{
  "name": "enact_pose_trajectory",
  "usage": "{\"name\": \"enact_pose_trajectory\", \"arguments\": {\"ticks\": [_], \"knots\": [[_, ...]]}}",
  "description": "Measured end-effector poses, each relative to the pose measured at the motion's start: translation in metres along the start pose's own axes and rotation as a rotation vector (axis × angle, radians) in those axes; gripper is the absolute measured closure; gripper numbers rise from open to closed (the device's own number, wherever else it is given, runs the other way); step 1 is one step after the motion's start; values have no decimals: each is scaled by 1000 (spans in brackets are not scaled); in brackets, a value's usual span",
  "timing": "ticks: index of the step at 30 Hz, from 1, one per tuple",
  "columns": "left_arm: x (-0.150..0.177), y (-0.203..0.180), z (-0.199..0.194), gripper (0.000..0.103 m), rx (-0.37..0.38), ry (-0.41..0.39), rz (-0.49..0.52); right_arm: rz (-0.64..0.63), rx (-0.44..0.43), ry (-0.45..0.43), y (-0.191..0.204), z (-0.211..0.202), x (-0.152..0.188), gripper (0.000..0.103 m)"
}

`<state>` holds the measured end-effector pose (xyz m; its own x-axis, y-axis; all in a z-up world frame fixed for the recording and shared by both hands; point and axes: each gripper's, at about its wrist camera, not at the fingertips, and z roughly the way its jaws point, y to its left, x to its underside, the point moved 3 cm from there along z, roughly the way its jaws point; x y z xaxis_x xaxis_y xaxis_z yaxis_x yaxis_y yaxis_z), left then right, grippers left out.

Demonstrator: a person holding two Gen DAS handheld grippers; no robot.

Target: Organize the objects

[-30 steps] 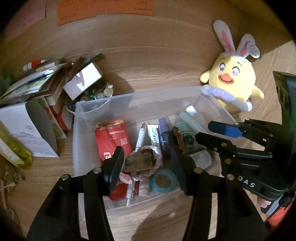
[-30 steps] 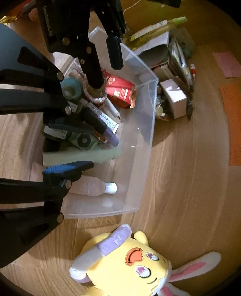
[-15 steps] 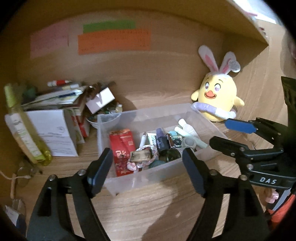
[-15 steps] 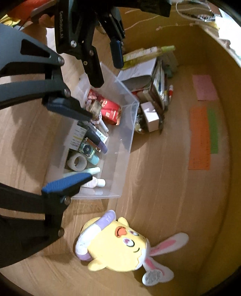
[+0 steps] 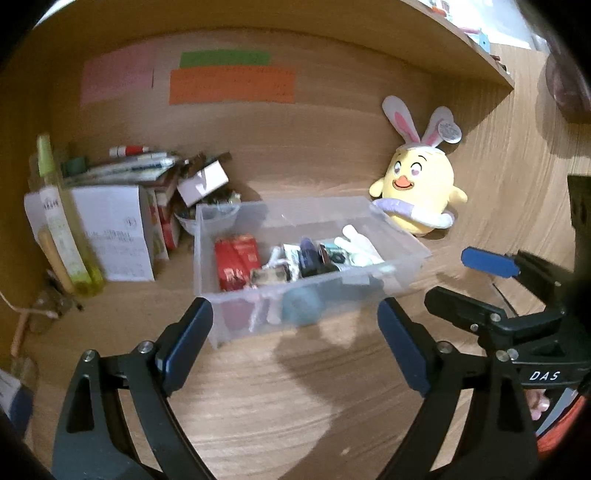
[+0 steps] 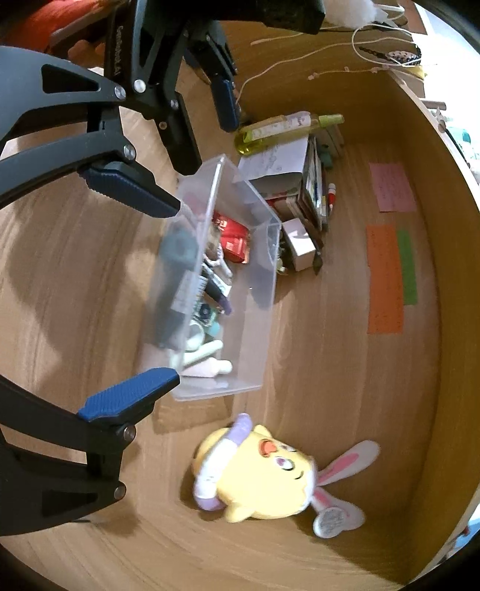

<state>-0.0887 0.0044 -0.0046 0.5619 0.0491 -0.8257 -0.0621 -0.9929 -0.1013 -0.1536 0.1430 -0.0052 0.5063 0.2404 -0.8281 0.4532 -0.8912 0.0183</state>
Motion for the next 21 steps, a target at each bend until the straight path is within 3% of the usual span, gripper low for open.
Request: {"name": "enact_pose_trajectory", "arguments": {"ticks": [21], "knots": [[13, 10, 6, 11, -13, 25, -35, 31, -4, 35, -9, 4, 14, 21]]}}
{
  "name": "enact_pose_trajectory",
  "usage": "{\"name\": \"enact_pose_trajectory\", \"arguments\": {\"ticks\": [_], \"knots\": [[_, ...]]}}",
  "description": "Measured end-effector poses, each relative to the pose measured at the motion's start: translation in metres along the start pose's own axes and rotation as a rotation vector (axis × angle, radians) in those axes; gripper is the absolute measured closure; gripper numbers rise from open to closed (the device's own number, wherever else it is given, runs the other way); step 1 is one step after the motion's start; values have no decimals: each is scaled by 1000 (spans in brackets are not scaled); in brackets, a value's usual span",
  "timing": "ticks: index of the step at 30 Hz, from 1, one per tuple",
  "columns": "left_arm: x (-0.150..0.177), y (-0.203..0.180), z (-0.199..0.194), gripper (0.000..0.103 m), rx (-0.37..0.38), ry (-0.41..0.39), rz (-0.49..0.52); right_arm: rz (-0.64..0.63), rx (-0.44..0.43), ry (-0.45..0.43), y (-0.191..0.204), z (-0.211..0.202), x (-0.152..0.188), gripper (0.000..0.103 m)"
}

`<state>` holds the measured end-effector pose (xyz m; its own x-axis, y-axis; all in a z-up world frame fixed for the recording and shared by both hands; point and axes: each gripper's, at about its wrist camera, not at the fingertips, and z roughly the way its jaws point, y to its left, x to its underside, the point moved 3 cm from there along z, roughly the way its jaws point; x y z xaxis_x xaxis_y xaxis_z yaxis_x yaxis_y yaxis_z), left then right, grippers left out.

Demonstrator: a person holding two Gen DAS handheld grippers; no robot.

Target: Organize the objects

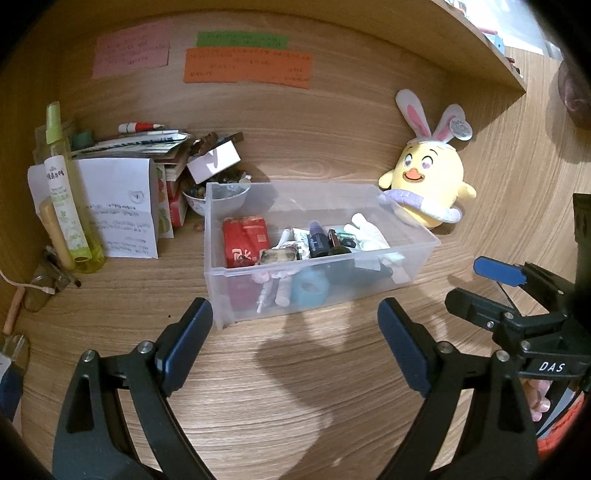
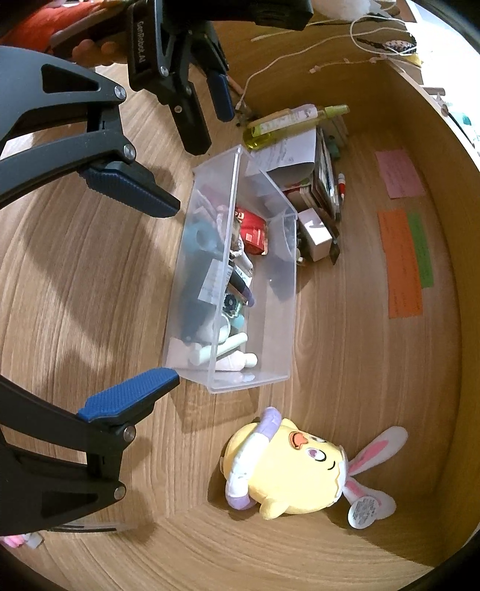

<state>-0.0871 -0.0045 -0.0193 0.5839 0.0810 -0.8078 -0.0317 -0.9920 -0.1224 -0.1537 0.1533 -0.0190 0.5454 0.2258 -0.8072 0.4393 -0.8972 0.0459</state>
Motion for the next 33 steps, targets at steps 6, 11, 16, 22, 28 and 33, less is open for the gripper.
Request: {"name": "enact_pose_trajectory", "arguments": {"ticks": [6, 11, 16, 22, 28, 33], "knots": [[0, -1, -2, 11, -1, -4, 3, -2, -7, 2, 2, 0, 1, 21], [0, -1, -3, 10, 1, -5, 2, 0, -11, 4, 2, 0, 1, 20], [0, -1, -2, 10, 1, -4, 4, 2, -11, 2, 3, -2, 0, 20], [1, -2, -3, 10, -3, -6, 2, 6, -8, 2, 5, -3, 0, 19], [0, -4, -5, 9, 1, -10, 3, 7, -10, -2, 5, -4, 0, 19], [-1, -7, -6, 8, 1, -12, 5, 7, -11, -1, 6, -5, 0, 19]]}}
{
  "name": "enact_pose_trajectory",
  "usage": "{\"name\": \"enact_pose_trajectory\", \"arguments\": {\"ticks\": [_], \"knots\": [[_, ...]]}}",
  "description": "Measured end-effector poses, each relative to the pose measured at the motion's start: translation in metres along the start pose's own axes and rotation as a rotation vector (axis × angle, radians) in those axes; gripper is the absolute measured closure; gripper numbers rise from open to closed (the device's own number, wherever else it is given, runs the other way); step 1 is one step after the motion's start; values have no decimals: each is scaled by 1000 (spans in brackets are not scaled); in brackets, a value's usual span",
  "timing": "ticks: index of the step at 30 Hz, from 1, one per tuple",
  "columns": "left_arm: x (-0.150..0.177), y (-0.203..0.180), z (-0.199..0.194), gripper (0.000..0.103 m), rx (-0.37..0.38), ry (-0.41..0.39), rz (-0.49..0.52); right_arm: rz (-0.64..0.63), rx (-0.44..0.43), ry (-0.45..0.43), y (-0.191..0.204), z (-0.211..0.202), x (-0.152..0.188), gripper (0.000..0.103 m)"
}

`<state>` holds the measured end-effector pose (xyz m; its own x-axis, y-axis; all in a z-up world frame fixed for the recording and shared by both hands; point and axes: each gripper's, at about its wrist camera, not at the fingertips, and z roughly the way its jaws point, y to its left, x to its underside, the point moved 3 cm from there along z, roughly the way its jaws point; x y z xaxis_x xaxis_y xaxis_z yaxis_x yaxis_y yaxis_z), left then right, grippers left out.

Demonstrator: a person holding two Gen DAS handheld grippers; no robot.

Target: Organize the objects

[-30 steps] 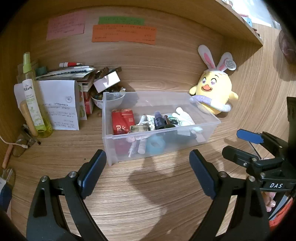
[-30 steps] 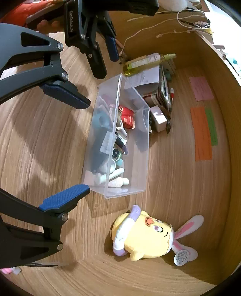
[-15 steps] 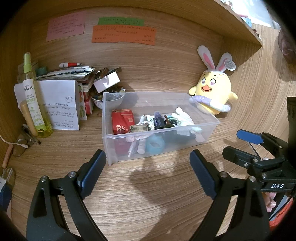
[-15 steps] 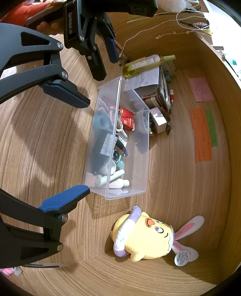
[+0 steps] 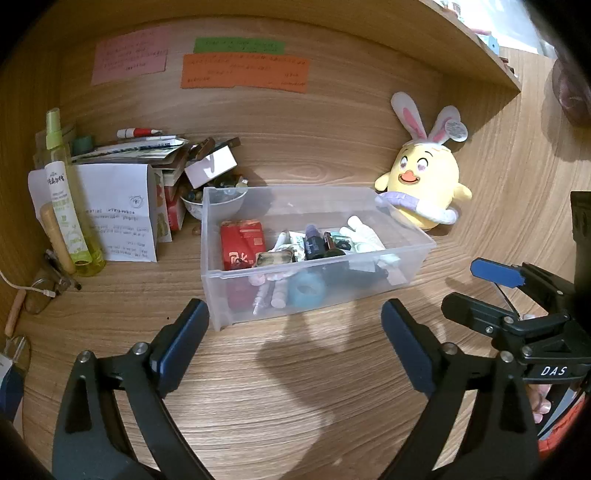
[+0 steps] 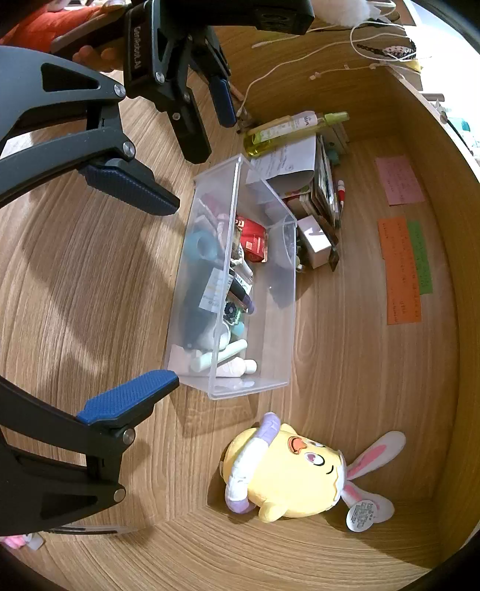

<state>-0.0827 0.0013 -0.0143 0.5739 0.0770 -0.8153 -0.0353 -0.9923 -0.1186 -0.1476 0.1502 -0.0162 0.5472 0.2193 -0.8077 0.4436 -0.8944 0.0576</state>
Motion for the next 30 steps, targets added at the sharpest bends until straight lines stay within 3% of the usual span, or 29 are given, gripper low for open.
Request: {"name": "enact_pose_trajectory", "arguments": {"ticks": [30], "knots": [[0, 2, 2, 3, 29, 7, -13, -3, -4, 3, 1, 0, 1, 19]]}}
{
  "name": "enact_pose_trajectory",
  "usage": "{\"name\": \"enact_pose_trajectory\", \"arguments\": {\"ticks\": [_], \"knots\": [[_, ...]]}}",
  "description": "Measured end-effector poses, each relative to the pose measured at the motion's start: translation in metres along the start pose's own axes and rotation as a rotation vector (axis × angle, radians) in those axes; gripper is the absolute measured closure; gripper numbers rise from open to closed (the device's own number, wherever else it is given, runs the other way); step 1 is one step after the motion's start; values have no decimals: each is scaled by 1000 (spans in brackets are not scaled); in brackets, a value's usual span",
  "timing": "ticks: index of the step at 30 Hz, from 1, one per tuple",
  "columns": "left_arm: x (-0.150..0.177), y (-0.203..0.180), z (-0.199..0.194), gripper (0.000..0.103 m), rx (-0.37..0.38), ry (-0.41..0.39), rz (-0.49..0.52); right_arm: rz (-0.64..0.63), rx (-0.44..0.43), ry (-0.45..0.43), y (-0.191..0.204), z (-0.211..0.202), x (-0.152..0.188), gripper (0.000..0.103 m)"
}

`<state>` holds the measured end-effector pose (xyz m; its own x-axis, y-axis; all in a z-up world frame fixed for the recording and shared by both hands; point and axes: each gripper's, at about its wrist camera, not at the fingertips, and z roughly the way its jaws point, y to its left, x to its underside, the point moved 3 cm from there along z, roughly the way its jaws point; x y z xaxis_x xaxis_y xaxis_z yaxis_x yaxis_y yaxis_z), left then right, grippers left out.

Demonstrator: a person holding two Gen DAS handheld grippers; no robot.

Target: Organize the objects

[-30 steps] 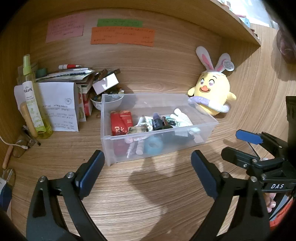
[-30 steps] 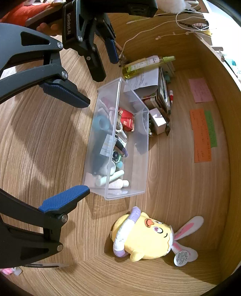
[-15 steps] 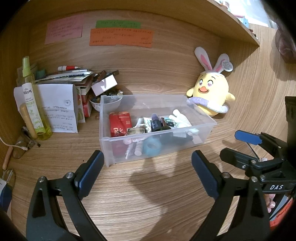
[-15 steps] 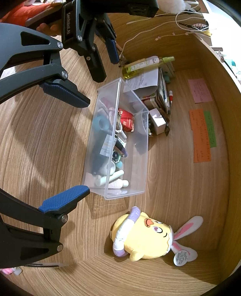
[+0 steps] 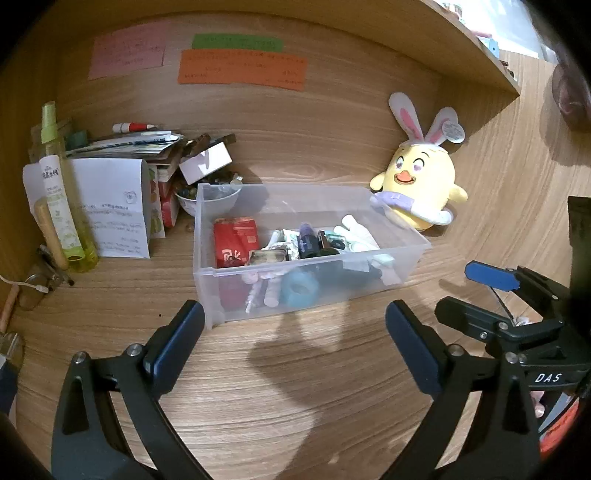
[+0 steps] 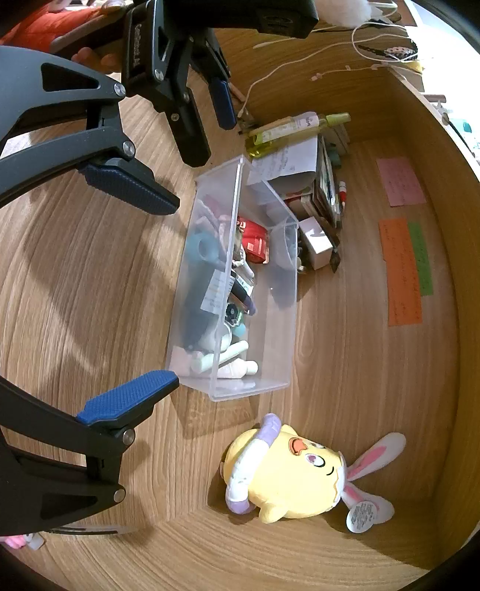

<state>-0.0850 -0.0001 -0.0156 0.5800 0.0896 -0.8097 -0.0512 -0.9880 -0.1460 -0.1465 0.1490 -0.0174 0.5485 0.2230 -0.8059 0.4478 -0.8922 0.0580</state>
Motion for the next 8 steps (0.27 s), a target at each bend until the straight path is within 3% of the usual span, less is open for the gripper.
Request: {"name": "enact_pose_trajectory", "arguments": {"ticks": [8], "knots": [[-1, -3, -7, 3, 14, -29, 21, -1, 1, 6, 1, 2, 1, 19]]}}
